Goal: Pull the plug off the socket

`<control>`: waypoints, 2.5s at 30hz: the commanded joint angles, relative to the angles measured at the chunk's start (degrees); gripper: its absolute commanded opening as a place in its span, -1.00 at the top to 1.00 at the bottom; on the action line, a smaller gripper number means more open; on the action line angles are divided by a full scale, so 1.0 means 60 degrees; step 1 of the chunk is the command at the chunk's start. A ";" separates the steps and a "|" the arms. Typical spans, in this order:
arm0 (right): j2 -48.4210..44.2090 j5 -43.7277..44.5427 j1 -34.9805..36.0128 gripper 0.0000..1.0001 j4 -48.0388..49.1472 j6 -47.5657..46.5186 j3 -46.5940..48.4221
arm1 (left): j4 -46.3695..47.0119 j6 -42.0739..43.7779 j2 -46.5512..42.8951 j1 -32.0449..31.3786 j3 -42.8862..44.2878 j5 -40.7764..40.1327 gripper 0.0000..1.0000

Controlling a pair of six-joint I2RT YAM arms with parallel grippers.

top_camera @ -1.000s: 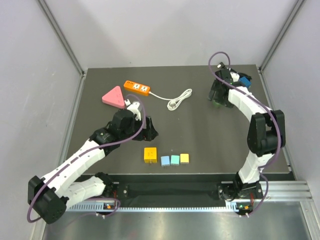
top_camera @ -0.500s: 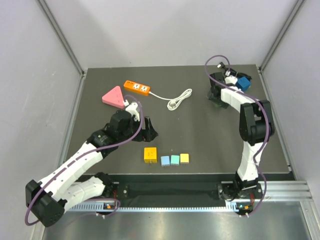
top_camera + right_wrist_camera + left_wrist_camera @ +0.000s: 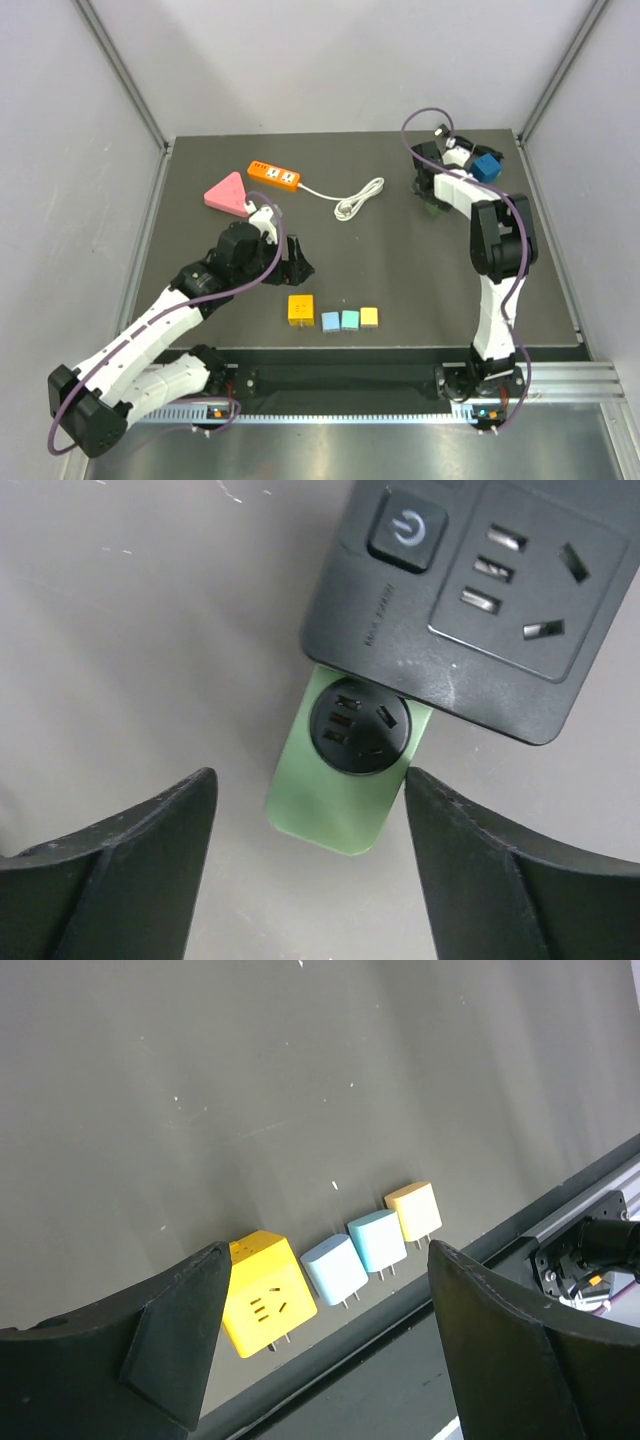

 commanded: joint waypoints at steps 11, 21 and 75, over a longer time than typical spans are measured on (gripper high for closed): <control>0.0521 0.0016 0.0168 0.15 0.0033 -0.0400 0.0432 | 0.0095 0.0213 0.0001 -0.0049 0.0068 0.0344 -0.64; -0.0650 -0.0687 0.1601 1.00 0.0077 0.0667 -0.0944 | 0.0520 0.0286 0.0688 -0.0049 0.0170 0.0564 -0.63; -0.9309 -0.5522 -0.0184 -0.99 -0.0070 -0.1969 -0.6454 | 0.5984 0.2235 1.0298 -0.0766 0.4126 -0.0036 -0.50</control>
